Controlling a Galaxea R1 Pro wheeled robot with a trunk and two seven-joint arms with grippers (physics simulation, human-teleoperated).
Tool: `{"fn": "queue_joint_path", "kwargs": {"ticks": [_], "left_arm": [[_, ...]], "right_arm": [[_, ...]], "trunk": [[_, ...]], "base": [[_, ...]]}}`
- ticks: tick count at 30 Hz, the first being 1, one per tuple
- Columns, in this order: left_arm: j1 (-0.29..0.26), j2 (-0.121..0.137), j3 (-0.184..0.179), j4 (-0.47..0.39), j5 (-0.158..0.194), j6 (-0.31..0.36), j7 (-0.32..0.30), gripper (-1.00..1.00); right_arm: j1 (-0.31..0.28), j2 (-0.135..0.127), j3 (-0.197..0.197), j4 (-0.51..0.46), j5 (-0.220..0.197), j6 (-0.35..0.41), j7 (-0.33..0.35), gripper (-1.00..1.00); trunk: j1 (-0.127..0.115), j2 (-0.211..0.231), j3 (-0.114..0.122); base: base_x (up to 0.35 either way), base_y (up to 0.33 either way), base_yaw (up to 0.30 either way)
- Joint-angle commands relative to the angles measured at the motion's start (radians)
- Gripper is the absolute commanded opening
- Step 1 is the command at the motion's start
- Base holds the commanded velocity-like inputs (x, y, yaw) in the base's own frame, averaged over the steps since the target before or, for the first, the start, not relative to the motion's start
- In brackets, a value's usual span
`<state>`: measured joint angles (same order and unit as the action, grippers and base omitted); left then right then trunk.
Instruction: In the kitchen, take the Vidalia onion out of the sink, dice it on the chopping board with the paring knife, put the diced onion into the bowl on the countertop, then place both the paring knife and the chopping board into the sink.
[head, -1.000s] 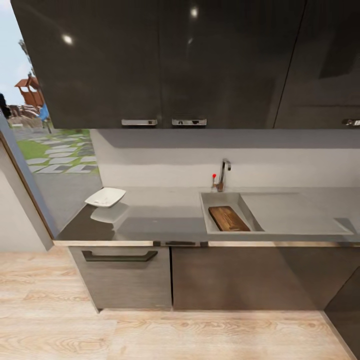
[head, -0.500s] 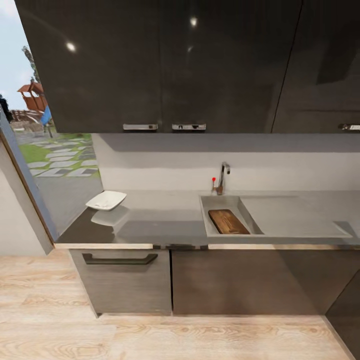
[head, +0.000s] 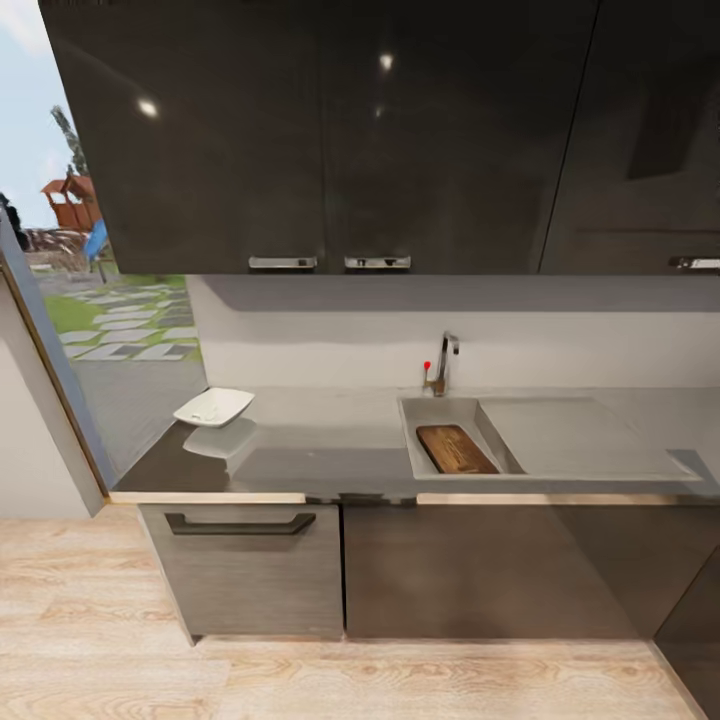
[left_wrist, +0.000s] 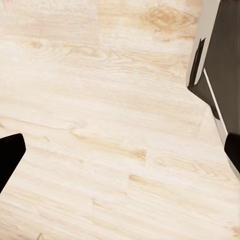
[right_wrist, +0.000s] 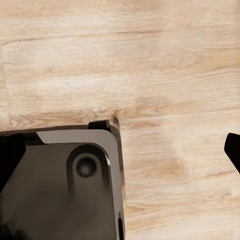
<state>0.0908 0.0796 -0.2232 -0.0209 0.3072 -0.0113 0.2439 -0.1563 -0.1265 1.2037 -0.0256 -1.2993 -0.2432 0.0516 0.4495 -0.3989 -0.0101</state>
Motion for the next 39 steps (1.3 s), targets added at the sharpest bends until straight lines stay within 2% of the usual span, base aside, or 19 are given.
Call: {"fn": "queue_joint_path", "kwargs": {"ticks": [1,8,18,39], "left_arm": [[0.001,0.000,-0.008,-0.002,0.010,-0.001,0.003,1.00],[0.000,0.000,-0.008,-0.002,0.010,-0.001,0.003,1.00],[0.000,0.000,-0.008,-0.002,0.010,-0.001,0.003,1.00],[0.001,0.000,-0.008,-0.002,0.010,-0.001,0.003,1.00]], "right_arm": [[0.000,0.000,0.005,0.000,-0.011,-0.002,0.005,1.00],[0.000,0.000,0.005,0.000,-0.011,-0.004,0.008,1.00],[0.000,0.005,0.006,-0.002,-0.011,-0.008,0.010,1.00],[0.000,-0.002,0.010,-0.002,-0.003,-0.011,0.010,1.00]], "trunk": [[0.001,-0.001,0.001],[0.001,-0.001,0.008],[0.001,-0.001,0.008],[0.001,-0.001,0.008]], "base": [[0.000,0.000,0.000],[0.000,0.000,0.000],[0.000,0.000,0.000],[0.000,0.000,0.000]]}}
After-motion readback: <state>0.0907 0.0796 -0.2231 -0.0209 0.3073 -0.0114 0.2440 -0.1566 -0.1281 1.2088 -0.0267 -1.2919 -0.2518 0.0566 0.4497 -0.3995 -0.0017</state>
